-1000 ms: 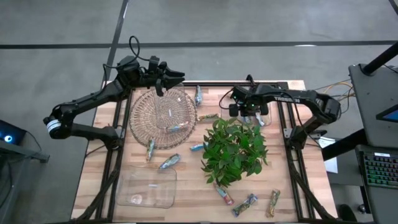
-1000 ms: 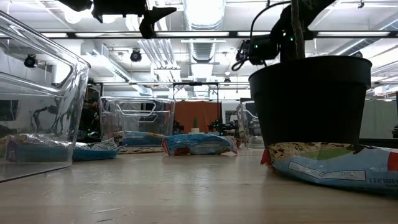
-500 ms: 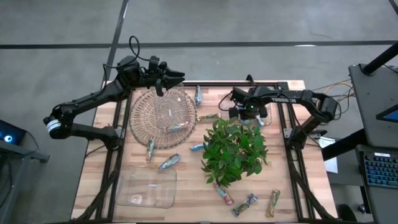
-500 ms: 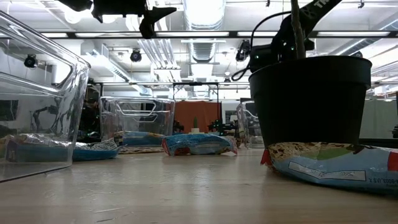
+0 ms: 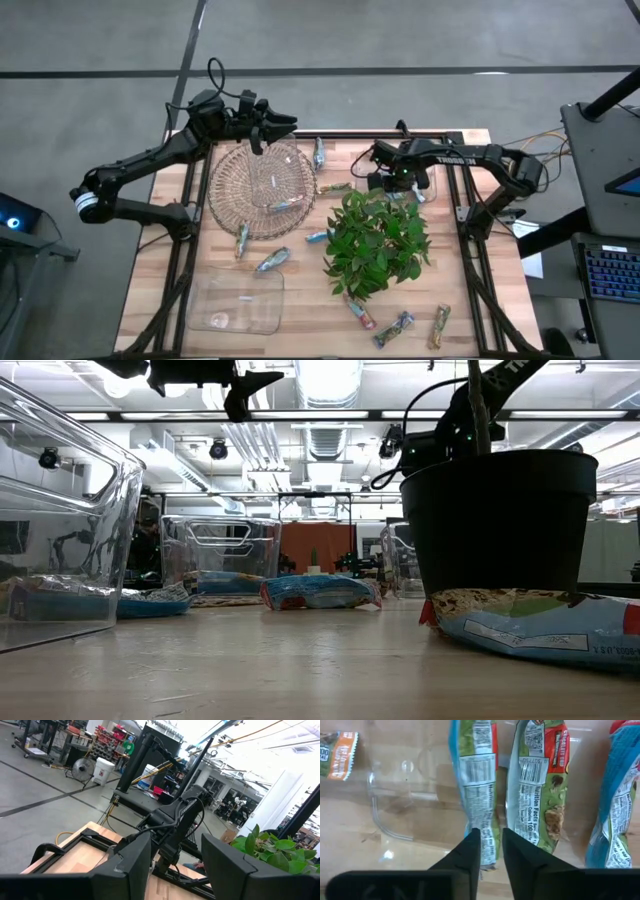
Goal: Pick and place Granola Bars by type
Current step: Put the bottom red granola bar into the top right transparent bin
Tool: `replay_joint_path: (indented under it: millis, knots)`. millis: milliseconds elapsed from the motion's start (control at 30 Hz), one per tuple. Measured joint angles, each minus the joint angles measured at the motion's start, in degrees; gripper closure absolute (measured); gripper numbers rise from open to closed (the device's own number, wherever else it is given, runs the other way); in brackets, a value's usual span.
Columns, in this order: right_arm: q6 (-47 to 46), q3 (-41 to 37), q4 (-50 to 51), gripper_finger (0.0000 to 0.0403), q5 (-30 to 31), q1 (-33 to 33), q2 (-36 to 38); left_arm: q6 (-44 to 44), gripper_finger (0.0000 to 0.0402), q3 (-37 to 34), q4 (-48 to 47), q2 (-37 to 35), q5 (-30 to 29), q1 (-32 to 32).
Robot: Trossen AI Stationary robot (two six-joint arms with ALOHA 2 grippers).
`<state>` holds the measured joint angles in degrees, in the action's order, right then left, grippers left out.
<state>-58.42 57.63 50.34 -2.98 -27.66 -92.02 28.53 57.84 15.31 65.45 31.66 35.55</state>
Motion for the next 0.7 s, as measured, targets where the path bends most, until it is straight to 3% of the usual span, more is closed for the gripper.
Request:
replay_joint_path:
  millis: [400, 700]
  knots:
    - [3.89, 3.15, 2.09, 0.0266, 1.72, 0.04, 5.19, -0.01, 0.0244, 0.0, 0.01, 0.0, -0.01, -0.01]
    - [6.55, 12.22, 19.43, 0.0264, 2.79, 1.36, 8.91, -0.01, 0.0244, 0.0, 0.01, -0.01, -0.01, -0.01]
